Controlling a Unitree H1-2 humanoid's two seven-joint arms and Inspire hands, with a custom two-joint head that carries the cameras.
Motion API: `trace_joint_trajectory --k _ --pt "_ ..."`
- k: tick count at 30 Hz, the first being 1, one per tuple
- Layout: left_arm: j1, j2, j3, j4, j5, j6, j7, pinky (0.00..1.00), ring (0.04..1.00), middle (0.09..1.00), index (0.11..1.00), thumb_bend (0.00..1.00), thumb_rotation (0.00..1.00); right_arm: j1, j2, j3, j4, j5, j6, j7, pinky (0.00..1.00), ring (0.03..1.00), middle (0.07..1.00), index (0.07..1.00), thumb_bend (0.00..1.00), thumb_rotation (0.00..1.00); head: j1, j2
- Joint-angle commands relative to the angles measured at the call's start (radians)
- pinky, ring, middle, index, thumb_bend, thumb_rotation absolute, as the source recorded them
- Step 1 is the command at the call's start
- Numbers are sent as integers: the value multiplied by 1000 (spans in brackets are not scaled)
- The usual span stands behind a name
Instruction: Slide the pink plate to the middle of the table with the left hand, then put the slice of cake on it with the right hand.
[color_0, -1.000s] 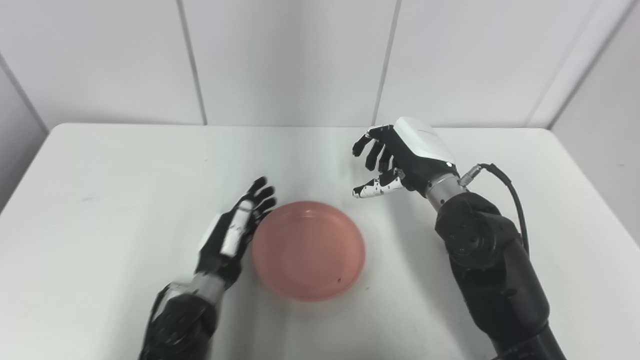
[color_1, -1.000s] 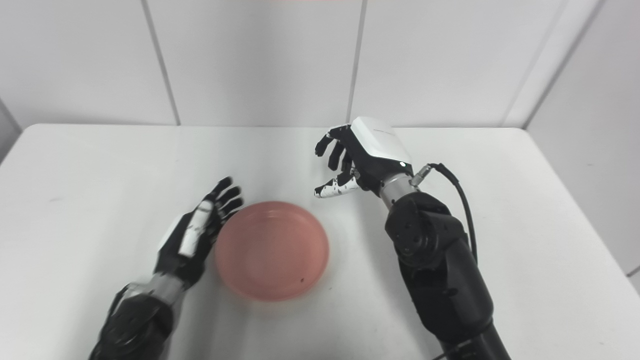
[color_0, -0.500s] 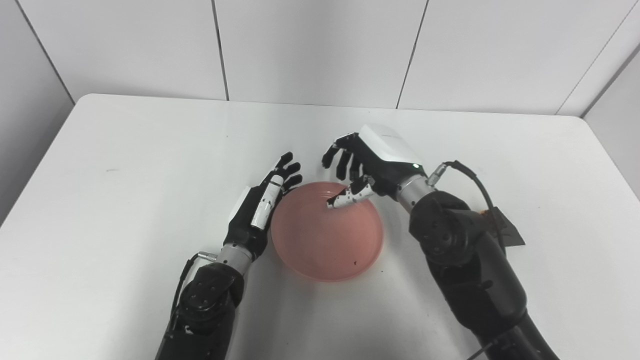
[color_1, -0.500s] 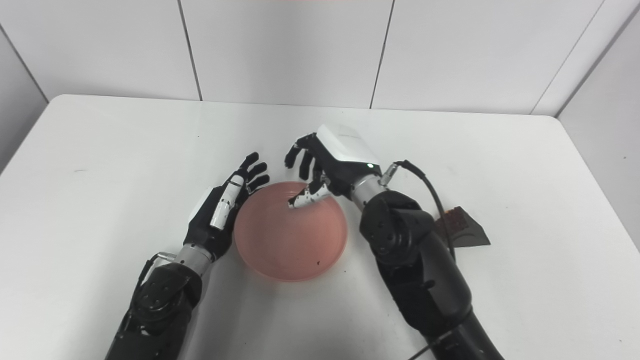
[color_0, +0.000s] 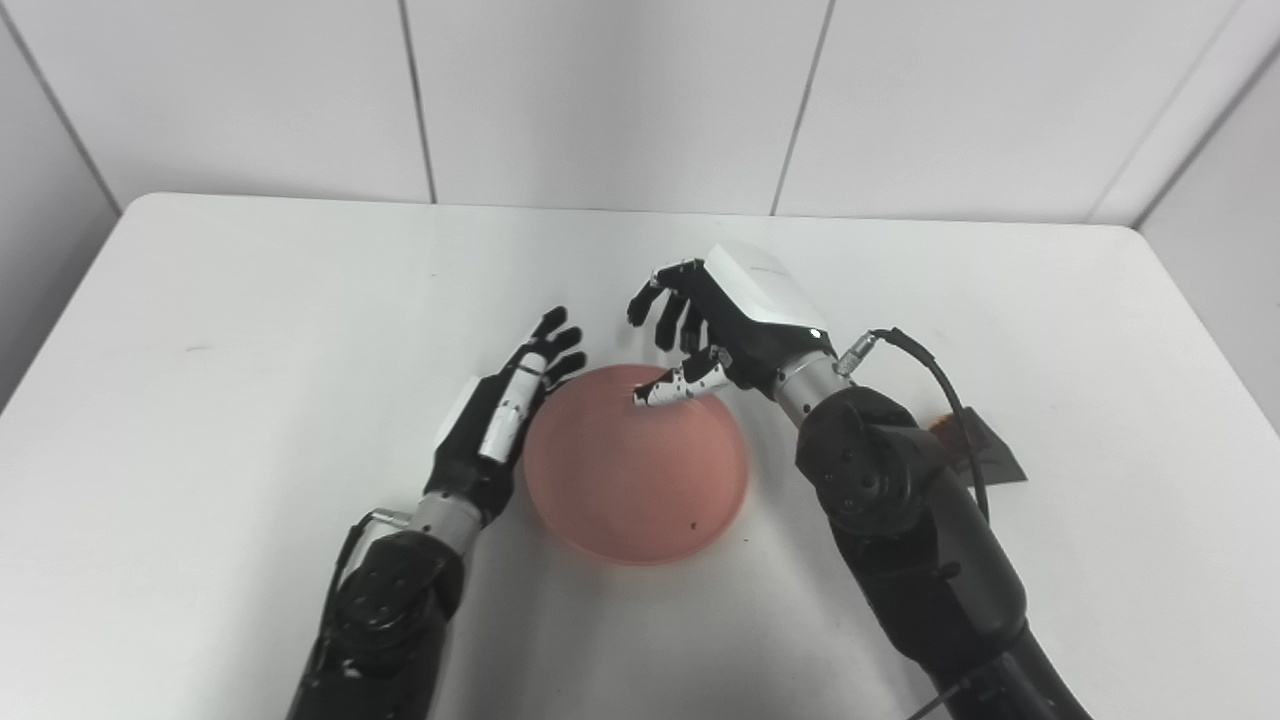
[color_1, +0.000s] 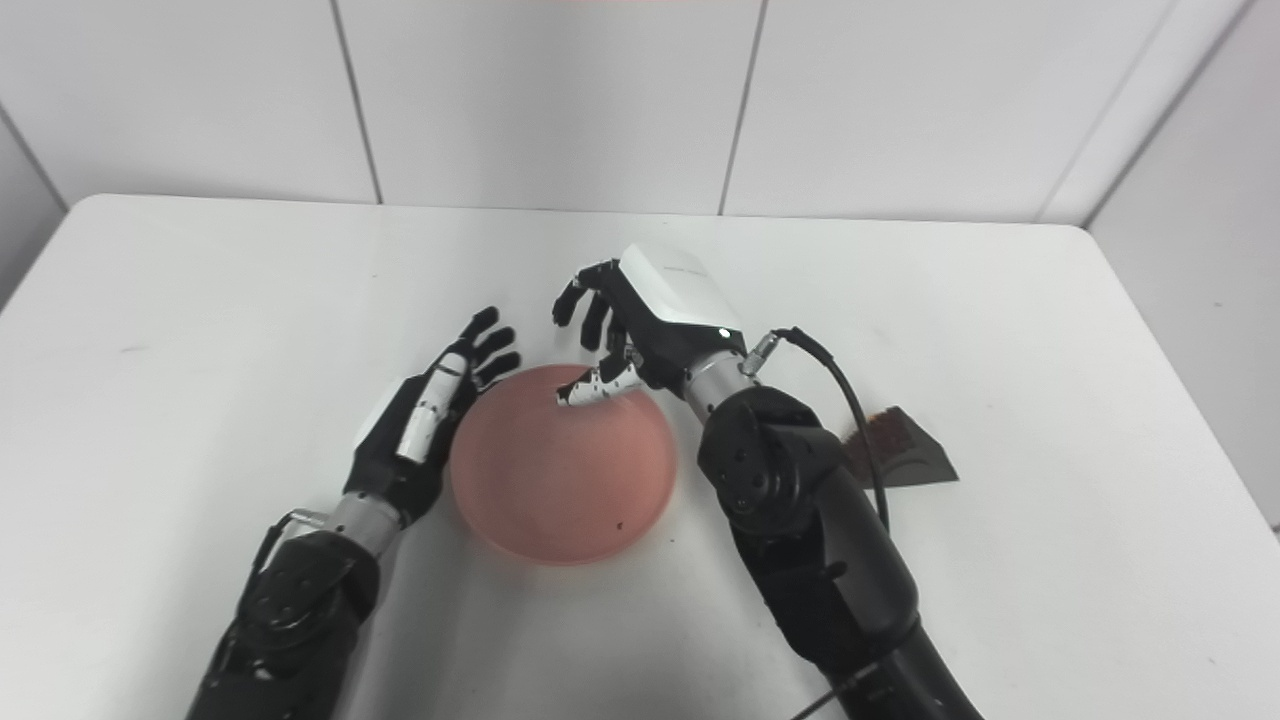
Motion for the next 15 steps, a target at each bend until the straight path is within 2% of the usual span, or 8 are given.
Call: trace_joint_trajectory --k 1,2,3,7,10,15 --pt "37 16 9 22 -12 51 -15 896 924 945 928 371 1000 -22 -41 -26 -63 0 -37 -10 490 626 705 756 792 189 -16 -4" --pt "38 21 13 24 -17 49 -20 895 921 938 925 371 1000 -18 -58 -35 -75 5 -37 -2 541 686 765 807 842 227 -25 -5" --pt "40 27 18 24 -23 48 -26 895 921 937 925 372 1000 -14 -71 -43 -88 11 -35 7 548 695 773 814 849 231 -61 -9" --pt "46 45 41 27 -44 58 -43 894 910 924 916 386 992 14 -143 -86 -140 39 -34 33 604 782 879 888 926 295 -107 -14" --pt "48 65 55 31 -57 58 -58 891 907 918 906 401 971 40 -201 -124 -196 49 -2 82 700 881 953 952 976 374 -142 -16" --pt "51 90 64 40 -74 39 -78 880 909 918 904 413 967 106 -291 -223 -270 107 25 136 729 905 990 982 1000 403 -162 -13"
